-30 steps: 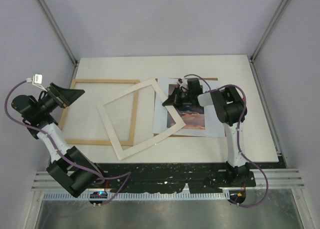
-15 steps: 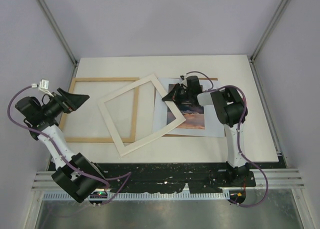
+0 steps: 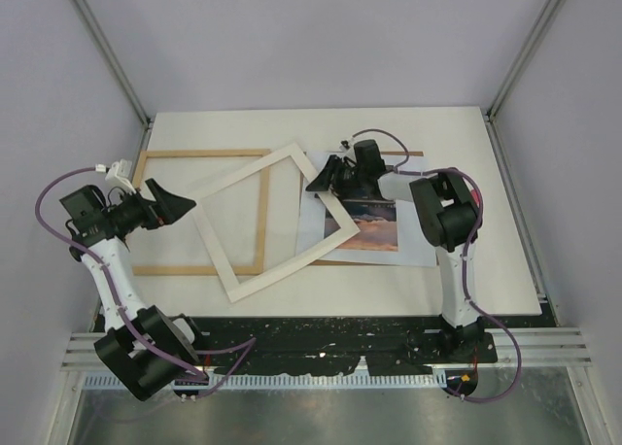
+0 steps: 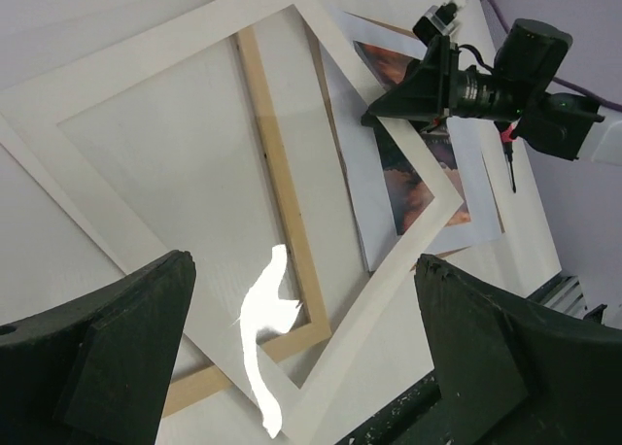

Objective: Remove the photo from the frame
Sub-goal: Place the photo frame item at the center of the board.

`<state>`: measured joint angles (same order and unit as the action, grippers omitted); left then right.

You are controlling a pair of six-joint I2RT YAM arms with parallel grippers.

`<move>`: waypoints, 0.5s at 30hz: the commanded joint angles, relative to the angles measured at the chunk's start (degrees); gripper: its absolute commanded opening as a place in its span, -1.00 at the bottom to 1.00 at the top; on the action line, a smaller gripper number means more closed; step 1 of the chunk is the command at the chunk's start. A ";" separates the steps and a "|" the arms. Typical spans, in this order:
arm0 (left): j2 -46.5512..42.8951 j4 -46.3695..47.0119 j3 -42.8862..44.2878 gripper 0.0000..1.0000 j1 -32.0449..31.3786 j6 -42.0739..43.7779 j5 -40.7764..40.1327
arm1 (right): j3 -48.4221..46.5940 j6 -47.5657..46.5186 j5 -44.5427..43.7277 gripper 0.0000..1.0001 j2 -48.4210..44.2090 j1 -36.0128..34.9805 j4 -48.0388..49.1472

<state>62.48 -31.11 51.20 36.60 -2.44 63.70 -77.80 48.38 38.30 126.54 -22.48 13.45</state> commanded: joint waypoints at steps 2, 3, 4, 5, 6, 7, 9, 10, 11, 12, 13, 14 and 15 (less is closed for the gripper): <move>-0.25 -3.51 2.15 0.99 -0.39 5.60 -1.48 | -2.27 -11.54 5.45 0.07 -6.92 -0.64 -9.49; -0.25 -3.69 2.24 0.99 -0.39 6.04 -1.39 | -2.18 -13.64 6.16 0.08 -7.44 -0.64 -10.72; -0.16 -3.87 1.98 0.99 -0.48 6.30 -1.39 | -2.18 -14.97 7.82 0.10 -7.54 -0.55 -12.99; 0.01 -3.87 1.89 0.99 -0.56 6.48 -1.39 | -1.92 -16.63 8.80 0.10 -7.71 -0.55 -15.80; 0.10 -3.87 1.80 0.99 -0.48 6.74 -1.47 | -1.83 -17.61 10.20 0.11 -7.71 -0.37 -17.39; 0.19 -3.87 1.71 0.99 -0.48 6.92 -1.30 | -1.48 -19.36 10.65 0.11 -7.89 -0.37 -19.93; 0.36 -3.87 1.45 0.99 -0.48 7.27 -1.21 | -0.43 -22.27 11.44 0.11 -8.33 -0.37 -22.49; 0.54 -3.95 1.27 0.99 -0.56 7.45 -1.04 | 0.10 -23.84 12.05 0.11 -8.41 -0.37 -23.29; 0.71 -3.95 1.18 0.99 -0.56 7.62 -0.86 | 0.63 -24.55 12.32 0.11 -8.42 -0.37 -24.95; 0.89 -3.87 1.10 0.99 -0.56 7.62 -0.77 | 0.89 -25.95 12.76 0.12 -8.33 -0.37 -25.58; 1.15 -3.87 1.01 0.99 -0.56 7.80 -0.60 | 1.42 -26.32 13.11 0.12 -8.24 -0.46 -26.28; 1.24 -3.87 1.01 0.99 -0.56 7.71 -0.34 | 1.60 -27.28 13.81 0.12 -8.07 -0.55 -26.89; 1.50 -3.87 0.92 0.99 -0.65 7.80 -0.25 | 1.86 -27.55 14.16 0.11 -7.72 -0.46 -27.68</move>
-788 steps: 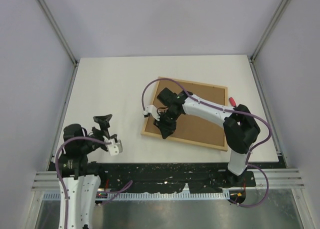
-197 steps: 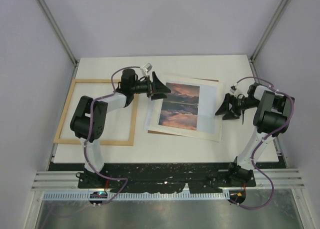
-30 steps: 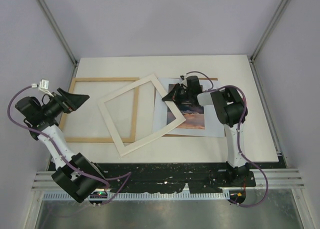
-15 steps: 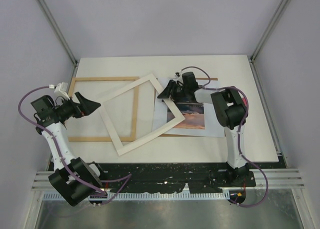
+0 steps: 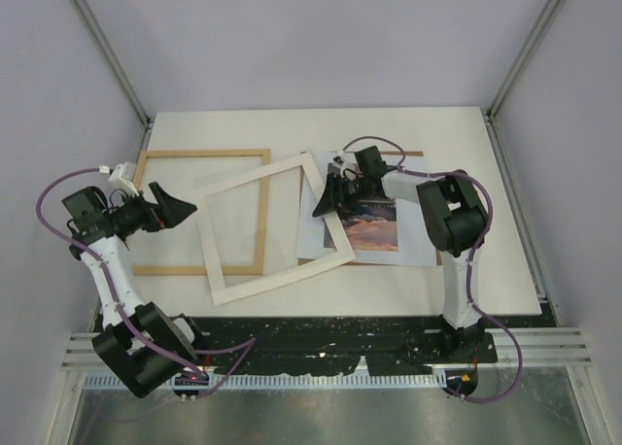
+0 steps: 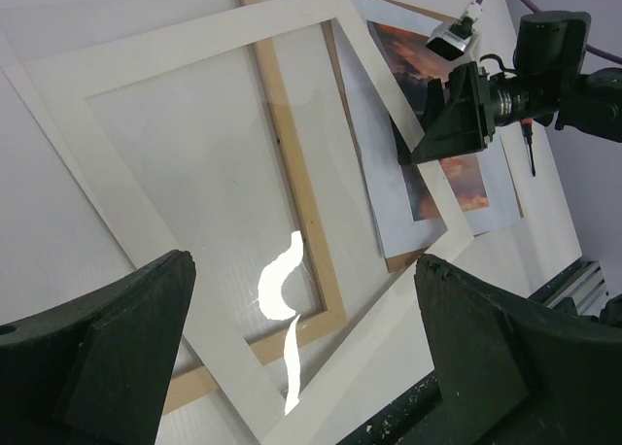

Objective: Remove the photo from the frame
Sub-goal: Place the photo frame item at the center of the board.

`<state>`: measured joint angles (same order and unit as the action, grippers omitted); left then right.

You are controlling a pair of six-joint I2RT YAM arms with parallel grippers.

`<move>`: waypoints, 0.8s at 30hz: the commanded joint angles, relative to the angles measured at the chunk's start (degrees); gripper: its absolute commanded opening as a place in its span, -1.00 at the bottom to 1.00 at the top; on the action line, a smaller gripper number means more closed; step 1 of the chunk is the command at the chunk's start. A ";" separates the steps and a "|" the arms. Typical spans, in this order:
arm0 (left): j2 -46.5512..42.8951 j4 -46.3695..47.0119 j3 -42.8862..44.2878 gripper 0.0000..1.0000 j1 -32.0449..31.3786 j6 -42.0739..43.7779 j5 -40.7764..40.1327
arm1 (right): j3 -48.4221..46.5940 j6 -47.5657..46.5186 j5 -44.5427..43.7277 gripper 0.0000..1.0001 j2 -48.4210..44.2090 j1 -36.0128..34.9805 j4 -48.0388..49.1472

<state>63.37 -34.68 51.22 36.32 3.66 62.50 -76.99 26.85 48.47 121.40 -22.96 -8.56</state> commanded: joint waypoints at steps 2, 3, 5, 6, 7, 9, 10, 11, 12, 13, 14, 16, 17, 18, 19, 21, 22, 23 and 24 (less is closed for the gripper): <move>0.79 -0.30 0.90 0.99 -0.28 1.79 1.31 | 0.79 -7.60 5.23 0.09 -1.97 -0.24 -7.60; 0.87 -0.30 0.90 0.99 -0.28 1.79 1.22 | 0.53 -8.65 5.67 0.05 -1.79 -0.59 -8.40; 0.79 -0.39 0.90 0.99 -0.28 2.05 1.22 | -0.17 -10.84 5.67 0.01 -1.44 -1.38 -10.86; 0.87 -0.48 0.98 0.99 -0.37 2.14 1.39 | -0.35 -11.20 5.67 -0.01 -1.43 -1.99 -12.35; 0.79 -0.65 0.99 0.99 -0.28 2.23 1.48 | -0.79 -12.42 5.67 -0.02 -1.52 -2.26 -13.23; 0.96 -1.00 1.16 0.99 -0.28 2.49 1.57 | -1.14 -14.01 5.67 -0.03 -1.78 -3.23 -15.17; 1.05 -1.09 1.25 0.99 -0.28 2.75 1.66 | -1.32 -14.63 5.41 -0.06 -1.79 -3.84 -16.39; 1.05 -1.27 1.16 0.99 -0.37 2.84 1.57 | -1.32 -14.81 5.41 -0.08 -1.70 -4.02 -17.10; 1.05 -1.36 1.25 0.99 -0.37 2.93 1.75 | -1.84 -15.59 5.50 -0.17 -1.44 -4.54 -17.63; 1.05 -1.36 1.25 0.99 -0.28 3.02 1.75 | -2.11 -15.78 5.85 -0.31 -1.09 -4.98 -18.50; 1.05 -1.36 1.16 0.99 -0.28 3.02 1.92 | -2.28 -15.78 6.11 -0.37 -0.56 -5.16 -18.69; 1.14 -1.36 1.07 0.99 -0.28 2.93 2.10 | -2.64 -15.16 6.99 -0.60 0.14 -5.69 -18.60; 1.22 -1.36 0.99 0.99 -0.37 3.02 2.19 | -2.72 -14.55 7.08 -0.76 0.41 -6.30 -17.82; 1.23 -1.36 0.99 0.99 -0.28 2.93 2.27 | -2.81 -14.02 7.08 -0.82 0.67 -6.65 -17.11; 1.23 -1.45 0.99 0.99 -0.37 2.84 2.28 | -2.99 -13.32 6.99 -0.84 1.02 -7.35 -16.50; 1.14 -1.53 1.16 0.99 -0.37 2.75 2.28 | -3.95 -11.92 6.82 -0.85 1.82 -8.50 -15.35; 0.96 -1.62 1.16 0.99 -0.37 2.67 2.28 | -4.83 -11.39 6.73 -0.84 2.43 -8.85 -14.48; 0.87 -1.71 1.34 0.99 -0.46 2.75 2.19 | -5.27 -9.82 6.38 -0.84 2.69 -9.64 -14.21; 0.61 -1.80 1.42 0.99 -0.37 2.75 2.19 | -5.88 -8.93 6.29 -0.84 3.05 -9.91 -12.55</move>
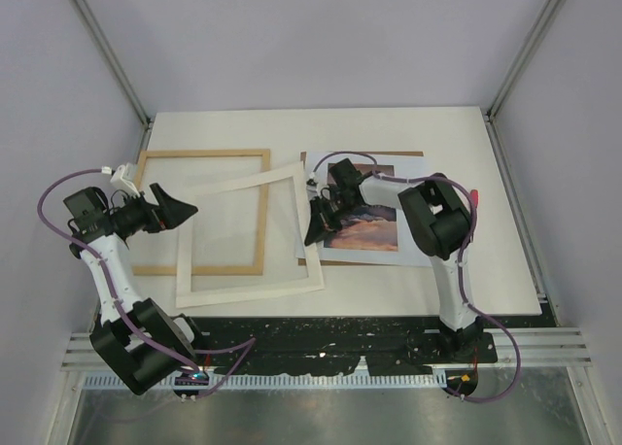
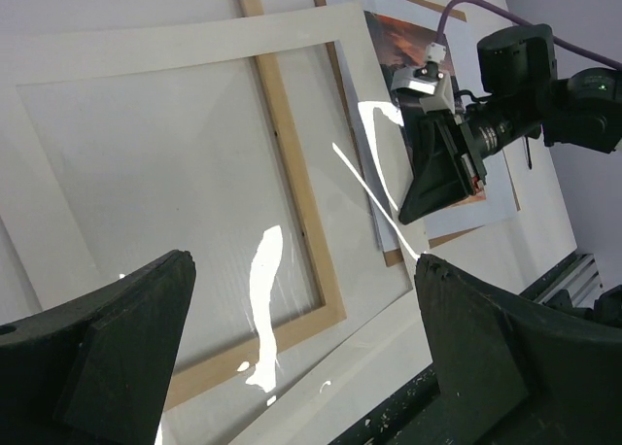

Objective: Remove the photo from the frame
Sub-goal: Place the photo frame item at the center of the board.

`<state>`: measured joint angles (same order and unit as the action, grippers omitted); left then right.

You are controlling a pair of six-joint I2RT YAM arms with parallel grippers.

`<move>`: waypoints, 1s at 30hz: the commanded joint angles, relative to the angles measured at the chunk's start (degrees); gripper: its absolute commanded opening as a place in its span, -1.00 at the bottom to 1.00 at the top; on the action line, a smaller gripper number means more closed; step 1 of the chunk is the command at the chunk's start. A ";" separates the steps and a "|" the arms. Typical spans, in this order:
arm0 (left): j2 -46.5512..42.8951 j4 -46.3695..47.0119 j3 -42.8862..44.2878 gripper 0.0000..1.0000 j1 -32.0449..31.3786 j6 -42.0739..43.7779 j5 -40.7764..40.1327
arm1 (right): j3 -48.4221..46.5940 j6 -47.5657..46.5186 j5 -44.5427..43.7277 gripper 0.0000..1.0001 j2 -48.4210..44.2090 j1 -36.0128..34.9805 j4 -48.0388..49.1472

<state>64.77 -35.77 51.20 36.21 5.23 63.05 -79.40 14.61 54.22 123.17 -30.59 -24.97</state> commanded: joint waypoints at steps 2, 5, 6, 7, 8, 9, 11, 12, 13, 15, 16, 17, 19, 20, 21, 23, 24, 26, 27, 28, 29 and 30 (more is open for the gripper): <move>-0.96 -0.88 1.62 0.99 -0.26 1.01 1.73 | -4.27 6.82 0.19 -0.85 1.89 -2.72 6.15; -1.49 -1.06 1.53 0.99 -0.26 0.92 1.90 | -5.24 12.88 0.10 -0.84 2.86 -2.72 9.32; -1.67 -1.06 1.45 0.99 -0.26 0.92 1.90 | -5.24 14.29 0.36 -0.84 2.86 -2.72 11.68; -1.84 -1.14 1.45 0.99 -0.26 0.83 1.90 | -5.24 16.83 0.45 -0.84 3.21 -2.72 12.92; -1.84 -1.15 1.36 0.99 -0.26 0.92 1.82 | -5.24 18.33 0.63 -0.85 3.30 -2.72 15.37; -2.02 -0.97 1.27 0.99 -0.35 0.92 1.90 | -5.07 21.31 0.63 -0.84 3.47 -2.72 16.61; -2.02 -1.06 1.18 0.99 -0.26 0.83 1.99 | -5.15 25.28 0.28 -0.85 3.65 -2.72 20.65; -2.02 -1.06 1.10 0.99 -0.35 0.74 1.91 | -5.16 27.55 -0.16 -0.85 3.83 -2.72 23.19; -1.93 -1.06 1.10 0.99 -0.26 0.65 1.99 | -5.33 28.53 -0.42 -0.84 4.09 -2.81 24.52; -2.11 -0.97 1.18 0.99 -0.35 0.57 2.08 | -6.29 30.73 -1.30 -0.84 4.88 -2.72 28.12; -2.11 -0.97 1.18 0.99 -0.26 0.39 2.08 | -7.26 31.18 -1.65 -0.84 5.40 -3.07 28.05; -2.19 -0.88 1.18 0.99 -0.26 0.48 1.99 | -9.61 31.18 -1.74 -0.85 6.63 -3.25 27.09; -2.20 -0.88 1.27 0.99 -0.26 0.22 2.17 | -12.00 31.35 -2.53 -0.84 8.21 -3.86 26.55; -2.37 -0.88 1.36 0.99 -0.26 0.13 2.26 | -12.27 31.88 -2.97 -0.85 8.92 -4.21 26.73; -2.37 -0.79 1.27 0.99 -0.26 0.13 2.26 | -12.97 32.23 -3.32 -0.85 9.36 -4.65 26.90; -2.46 -0.88 1.27 0.99 -0.26 0.04 2.26 | -13.94 32.67 -3.33 -0.85 10.33 -6.23 26.82; -2.55 -0.88 1.27 0.99 -0.26 0.13 2.26 | -14.12 32.76 -3.33 -0.84 10.59 -6.50 26.73; -2.72 -0.97 1.18 0.99 -0.26 0.21 2.34 | -13.16 33.29 -3.94 -0.84 10.07 -7.20 27.86; -2.81 -1.06 1.18 0.99 -0.26 0.21 2.26 | -12.46 33.46 -4.12 -0.85 9.81 -7.38 28.57; -2.98 -1.14 1.18 0.99 -0.35 0.30 2.43 | -12.36 33.55 -3.94 -0.85 9.63 -7.38 28.66; -3.07 -1.15 1.18 0.99 -0.26 0.30 2.43 | -12.88 32.94 -3.25 -0.85 9.45 -7.03 27.79; -3.16 -1.15 1.18 0.99 -0.26 0.30 2.61 | -12.89 32.85 -2.89 -0.85 8.93 -6.77 27.35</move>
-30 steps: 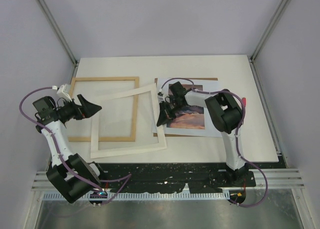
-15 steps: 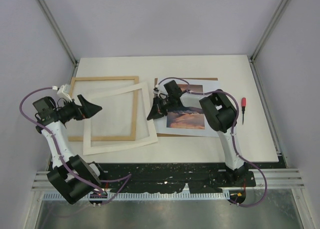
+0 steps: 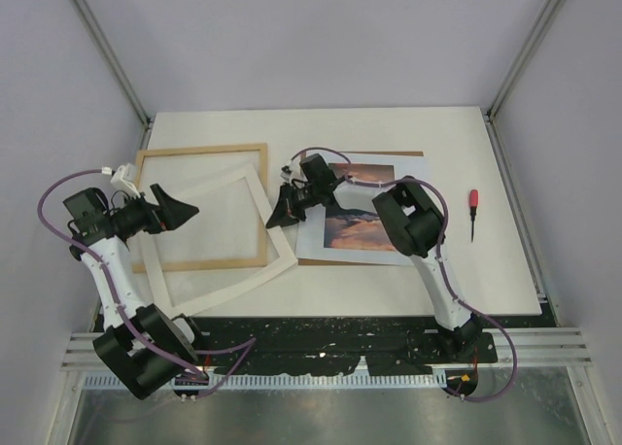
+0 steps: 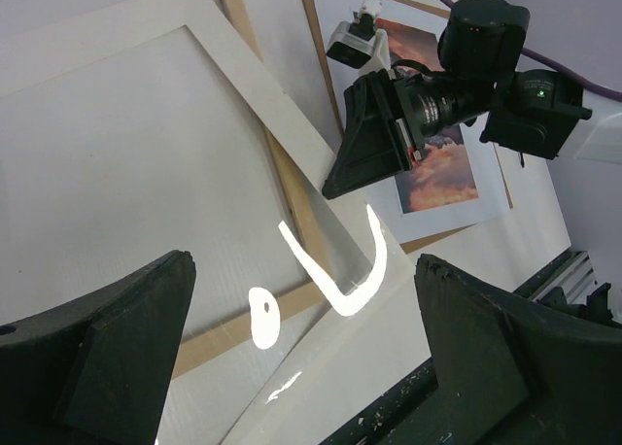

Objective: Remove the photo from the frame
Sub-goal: Place the photo frame item at the center of the board.

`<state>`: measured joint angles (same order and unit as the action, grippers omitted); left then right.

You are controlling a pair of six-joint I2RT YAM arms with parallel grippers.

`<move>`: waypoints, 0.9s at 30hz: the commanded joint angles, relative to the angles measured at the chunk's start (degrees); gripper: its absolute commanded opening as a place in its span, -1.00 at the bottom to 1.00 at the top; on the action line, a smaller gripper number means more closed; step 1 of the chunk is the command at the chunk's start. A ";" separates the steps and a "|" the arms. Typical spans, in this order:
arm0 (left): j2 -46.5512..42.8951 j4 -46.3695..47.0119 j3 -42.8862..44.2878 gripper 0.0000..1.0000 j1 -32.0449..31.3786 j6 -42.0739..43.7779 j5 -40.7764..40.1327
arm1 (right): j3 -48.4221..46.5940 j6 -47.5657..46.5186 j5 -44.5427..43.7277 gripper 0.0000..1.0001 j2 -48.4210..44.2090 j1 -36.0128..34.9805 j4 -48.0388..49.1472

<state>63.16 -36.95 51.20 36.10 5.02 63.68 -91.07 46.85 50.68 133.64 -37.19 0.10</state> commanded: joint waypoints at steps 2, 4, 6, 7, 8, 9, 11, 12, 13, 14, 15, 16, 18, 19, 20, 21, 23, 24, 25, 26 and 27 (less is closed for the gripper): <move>-1.63 -0.14 1.18 0.99 -0.15 0.61 2.06 | 0.26 2.27 1.53 -0.85 -3.38 0.97 2.01; -1.81 -0.23 1.27 0.99 -0.15 0.78 2.06 | 2.98 5.78 2.67 -0.85 -6.01 2.21 5.16; -1.81 -0.93 1.45 0.99 -0.15 1.40 1.89 | 5.62 9.74 3.37 -0.85 -8.74 3.96 11.12; -1.72 -1.02 1.71 0.99 -0.24 1.40 1.80 | 6.25 12.54 3.73 -0.85 -9.62 4.31 12.37; -1.81 -1.19 1.80 0.99 -0.24 1.40 1.80 | 7.21 14.04 4.60 -0.85 -10.07 5.10 16.04; -1.81 -1.20 1.97 0.99 -0.15 1.40 1.80 | 7.65 17.36 4.78 -0.85 -10.68 5.37 17.90; -1.72 -1.20 2.15 0.99 -0.24 1.14 1.80 | 8.97 20.54 4.08 -0.85 -11.65 6.25 22.03; -1.72 -1.11 2.24 0.99 -0.15 0.79 1.80 | 10.20 21.26 3.12 -0.85 -11.65 6.60 24.31; -1.72 -1.11 2.41 0.99 -0.24 0.70 1.71 | 10.64 21.44 2.50 -0.85 -11.65 6.60 24.77; -1.81 -1.02 2.41 0.99 -0.24 0.52 1.80 | 11.78 21.27 1.19 -0.85 -11.65 6.52 25.30; -1.72 -1.02 2.67 0.99 -0.15 0.35 1.71 | 12.83 21.44 0.66 -0.84 -11.30 6.34 25.74; -1.89 -0.93 2.76 0.99 -0.15 0.17 1.80 | 14.67 21.01 -0.91 -0.85 -11.13 5.82 27.22; -1.98 -0.49 2.59 0.99 -0.15 -0.27 1.88 | 15.30 17.86 -2.50 -0.85 -10.16 4.42 24.53; -2.16 -0.23 2.50 0.99 -0.15 -0.71 1.97 | 15.65 16.97 -3.12 -0.85 -9.37 3.80 24.34; -2.16 0.12 2.33 0.99 -0.15 -0.97 1.97 | 14.96 14.09 -4.08 -0.84 -8.93 2.40 21.55; -2.25 0.21 2.24 0.99 -0.15 -1.32 2.06 | 14.00 13.01 -4.62 -0.85 -7.88 1.78 19.43; -2.51 0.12 2.41 0.99 -0.24 -1.33 2.06 | 12.42 11.34 -5.85 -0.85 -6.74 -0.25 17.05; -2.51 -0.05 2.41 0.99 -0.15 -1.32 1.97 | 12.06 11.16 -5.94 -0.84 -6.47 -1.30 16.69; -2.60 -0.23 2.50 0.99 -0.15 -1.15 1.97 | 10.05 10.72 -6.29 -0.82 -6.21 -1.83 16.17; -2.77 -0.23 2.41 0.99 -0.15 -1.06 1.89 | 8.64 8.54 -6.55 -0.67 -5.94 -2.96 12.25; -2.86 -0.23 2.41 0.99 -0.15 -1.06 1.80 | 5.49 7.30 -7.34 -0.54 -5.50 -3.50 10.47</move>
<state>61.95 -37.93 51.53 36.10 4.43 64.29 -77.73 60.23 45.84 127.79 -37.82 16.34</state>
